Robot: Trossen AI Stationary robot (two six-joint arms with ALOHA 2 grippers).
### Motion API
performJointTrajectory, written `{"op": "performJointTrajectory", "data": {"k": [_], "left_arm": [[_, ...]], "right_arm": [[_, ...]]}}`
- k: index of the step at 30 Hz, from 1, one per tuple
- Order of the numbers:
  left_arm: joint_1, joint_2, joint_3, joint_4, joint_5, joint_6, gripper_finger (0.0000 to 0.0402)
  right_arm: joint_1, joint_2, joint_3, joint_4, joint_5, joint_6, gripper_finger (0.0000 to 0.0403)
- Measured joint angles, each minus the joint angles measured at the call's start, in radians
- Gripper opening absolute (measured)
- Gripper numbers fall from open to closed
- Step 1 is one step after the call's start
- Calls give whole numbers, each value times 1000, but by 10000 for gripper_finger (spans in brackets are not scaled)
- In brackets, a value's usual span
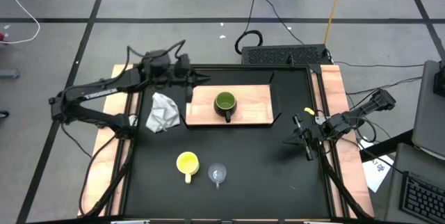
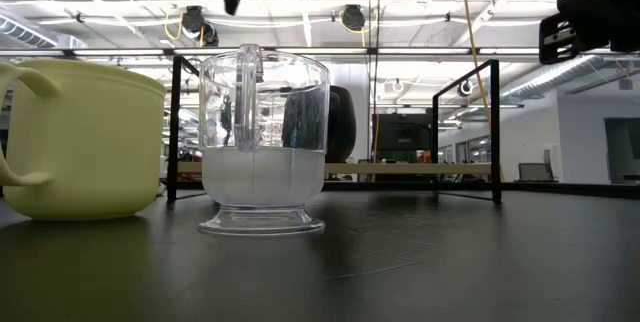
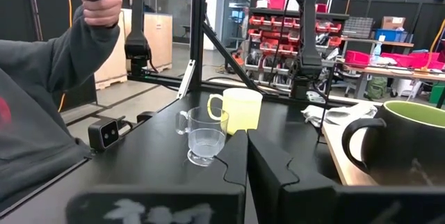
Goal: Stack small to large cups/mugs on shelf
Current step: Put the black mug on the shelf
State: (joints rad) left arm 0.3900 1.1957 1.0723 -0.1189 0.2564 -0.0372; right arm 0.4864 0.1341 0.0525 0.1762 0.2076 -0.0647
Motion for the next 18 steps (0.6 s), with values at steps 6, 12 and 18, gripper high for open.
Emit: {"op": "performJointTrajectory", "data": {"k": [6, 12, 18], "left_arm": [[38, 154, 149, -84, 137, 3, 33], [83, 300, 320, -252, 218, 29, 33], [95, 419, 472, -472, 179, 85, 33]], "right_arm": [[0, 0, 0, -4, 0, 0, 0], [0, 0, 0, -3, 0, 9, 0], [0, 0, 0, -4, 0, 15, 0]]}}
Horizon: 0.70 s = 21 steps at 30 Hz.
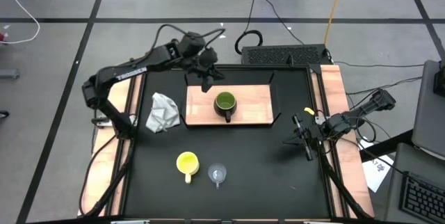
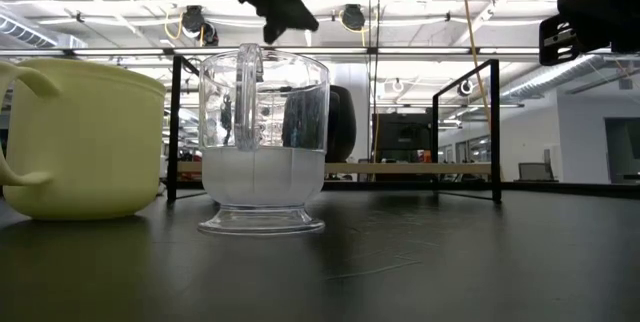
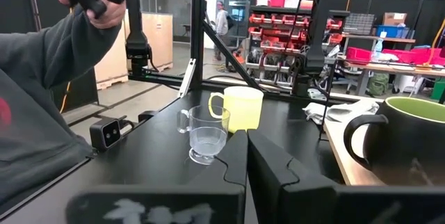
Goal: Stack small to large cups/mugs on shelf
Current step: Put the black mug on the shelf
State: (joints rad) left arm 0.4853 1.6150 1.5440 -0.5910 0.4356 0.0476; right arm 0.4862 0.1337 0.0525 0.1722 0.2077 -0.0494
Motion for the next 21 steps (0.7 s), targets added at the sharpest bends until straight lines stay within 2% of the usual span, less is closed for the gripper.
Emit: {"op": "performJointTrajectory", "data": {"k": [9, 15, 21], "left_arm": [[-30, 144, 211, -204, -212, 131, 33], [-44, 228, 360, -391, -236, 166, 33], [-55, 293, 440, -464, -235, 144, 33]], "right_arm": [[0, 0, 0, -1, 0, 4, 0], [0, 0, 0, -4, 0, 4, 0], [0, 0, 0, -22, 0, 4, 0]]}}
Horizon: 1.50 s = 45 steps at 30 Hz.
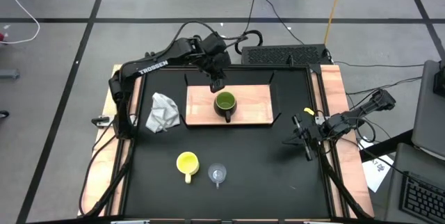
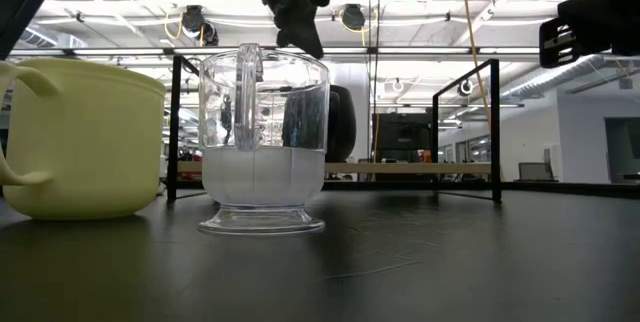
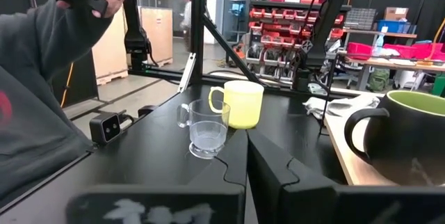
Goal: Stack small to large cups/mugs on shelf
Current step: Put the black mug on the shelf
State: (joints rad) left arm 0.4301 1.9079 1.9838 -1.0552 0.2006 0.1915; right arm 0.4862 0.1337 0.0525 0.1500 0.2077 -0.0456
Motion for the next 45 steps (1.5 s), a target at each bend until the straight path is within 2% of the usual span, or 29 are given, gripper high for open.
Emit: {"op": "performJointTrajectory", "data": {"k": [3, 6, 11, 15, 19, 35, 45], "left_arm": [[-16, 6, -4, -6, 1, 33, 41], [-35, 5, -8, 1, 9, 51, 70], [-45, 4, -8, -23, 15, 60, 154], [-46, 13, -8, -57, -59, 35, 222], [-47, 26, -10, -80, -85, 34, 262], [-70, 86, -10, -52, -163, 62, 274], [-72, 84, -10, -70, -143, 83, 274]], "right_arm": [[0, 0, 0, -9, 0, 0, 0], [0, 0, 0, -21, 0, 0, 0], [0, 0, 0, -29, 0, 0, 0], [0, 0, 0, -29, 0, -4, 0], [0, 0, 0, -28, 0, -6, 0], [0, 0, 0, -29, 1, -7, 0], [0, 0, 0, -57, 1, -1, 0]]}}
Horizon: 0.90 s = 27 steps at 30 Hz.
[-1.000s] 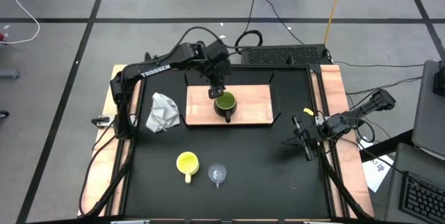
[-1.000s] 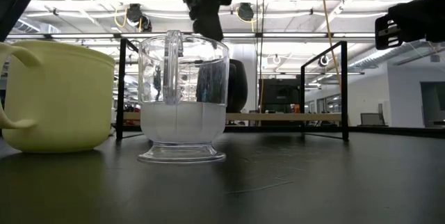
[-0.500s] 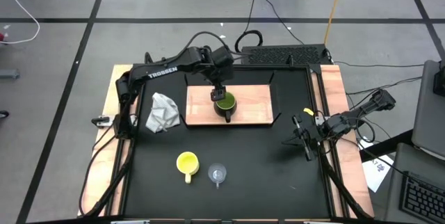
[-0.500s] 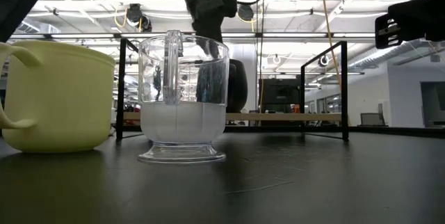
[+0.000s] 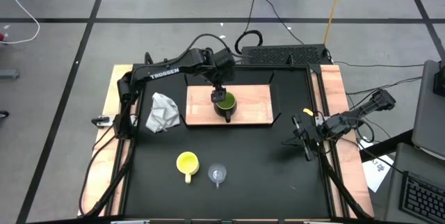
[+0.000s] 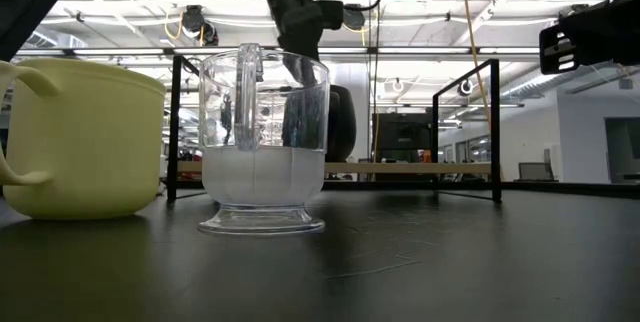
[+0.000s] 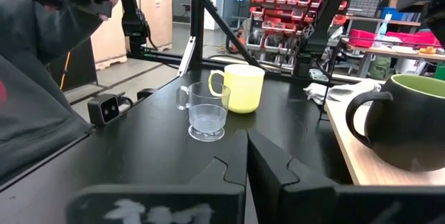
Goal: Stack small to large cups/mugs on shelf
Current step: Put the black mug on the shelf
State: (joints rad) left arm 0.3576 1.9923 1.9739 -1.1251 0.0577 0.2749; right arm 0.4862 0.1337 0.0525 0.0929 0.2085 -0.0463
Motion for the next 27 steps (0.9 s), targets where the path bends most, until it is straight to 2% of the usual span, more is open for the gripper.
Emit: {"op": "performJointTrajectory", "data": {"k": [9, 14, 27], "left_arm": [[-13, 5, 0, 8, 18, 6, 276], [-24, 39, 0, 15, -36, 50, 286], [-16, 93, 0, -40, -43, 66, 284]], "right_arm": [[0, 0, 0, 0, 0, 0, 0], [0, 0, 0, -1, 0, 0, 0], [0, 0, 0, -9, 0, 3, 0]]}}
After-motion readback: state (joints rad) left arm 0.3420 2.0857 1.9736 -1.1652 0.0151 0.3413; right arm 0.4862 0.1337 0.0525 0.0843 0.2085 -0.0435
